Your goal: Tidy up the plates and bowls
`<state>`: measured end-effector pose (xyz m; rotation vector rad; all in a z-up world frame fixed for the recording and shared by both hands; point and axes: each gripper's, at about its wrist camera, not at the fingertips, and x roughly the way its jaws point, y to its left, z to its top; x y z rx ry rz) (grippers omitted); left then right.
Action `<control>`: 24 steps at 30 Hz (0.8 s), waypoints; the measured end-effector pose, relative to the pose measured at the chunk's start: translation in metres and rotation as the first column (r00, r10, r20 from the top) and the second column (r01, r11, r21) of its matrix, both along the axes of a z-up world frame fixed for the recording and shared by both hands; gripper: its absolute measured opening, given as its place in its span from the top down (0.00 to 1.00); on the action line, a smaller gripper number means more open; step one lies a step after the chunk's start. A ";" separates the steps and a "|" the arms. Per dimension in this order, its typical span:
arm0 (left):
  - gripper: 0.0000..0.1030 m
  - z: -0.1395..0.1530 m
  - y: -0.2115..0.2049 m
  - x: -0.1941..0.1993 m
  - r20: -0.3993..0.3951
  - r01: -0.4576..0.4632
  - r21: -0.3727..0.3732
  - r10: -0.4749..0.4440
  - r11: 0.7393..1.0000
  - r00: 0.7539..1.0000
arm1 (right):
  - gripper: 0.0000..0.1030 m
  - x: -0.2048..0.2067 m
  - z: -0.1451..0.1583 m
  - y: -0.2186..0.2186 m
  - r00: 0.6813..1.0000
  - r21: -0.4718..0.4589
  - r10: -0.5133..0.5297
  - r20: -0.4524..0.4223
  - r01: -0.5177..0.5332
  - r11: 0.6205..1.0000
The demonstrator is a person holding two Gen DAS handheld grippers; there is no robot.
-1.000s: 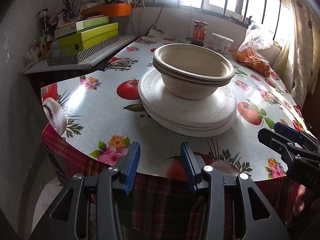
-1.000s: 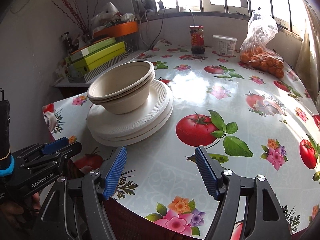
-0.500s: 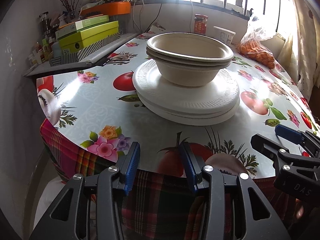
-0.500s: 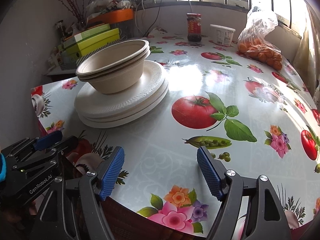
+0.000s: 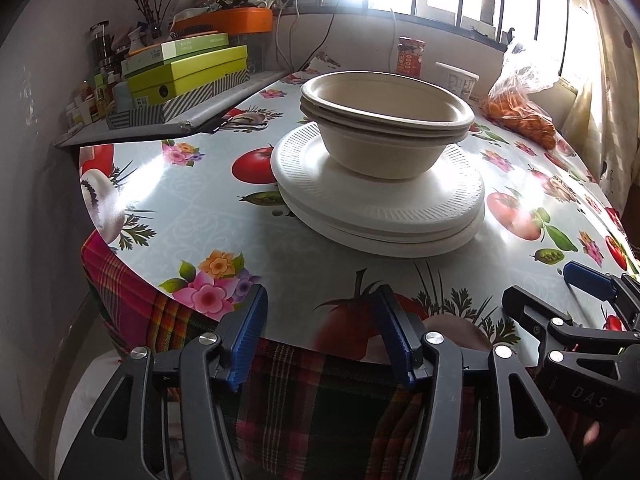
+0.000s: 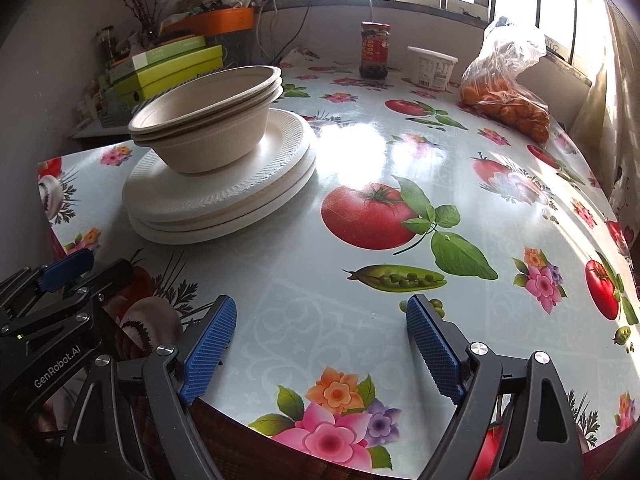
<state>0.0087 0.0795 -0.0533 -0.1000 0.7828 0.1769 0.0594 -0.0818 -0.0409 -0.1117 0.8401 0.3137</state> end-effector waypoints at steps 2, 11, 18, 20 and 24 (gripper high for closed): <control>0.44 0.000 0.000 0.000 0.001 0.000 0.002 0.000 1.000 1.000 | 0.12 0.000 0.000 0.000 1.000 -0.001 -0.001 0.001 0.001 1.000; 0.43 -0.001 0.001 0.000 0.005 0.001 0.003 -0.001 1.000 1.000 | 0.08 0.001 -0.001 0.000 1.000 -0.001 0.001 -0.001 -0.001 1.000; 0.42 -0.001 0.001 0.000 0.007 0.000 0.004 0.000 1.000 1.000 | 0.07 0.002 -0.001 0.000 1.000 -0.001 0.001 -0.001 -0.001 1.000; 0.42 0.000 0.001 0.000 0.007 -0.001 0.004 0.001 1.000 1.000 | 0.07 0.002 -0.001 0.000 1.000 -0.001 0.001 -0.001 -0.001 1.000; 0.41 -0.001 0.001 0.000 0.007 -0.001 0.004 0.001 1.000 1.000 | 0.06 0.001 -0.001 0.000 1.000 -0.001 0.002 -0.001 -0.002 1.000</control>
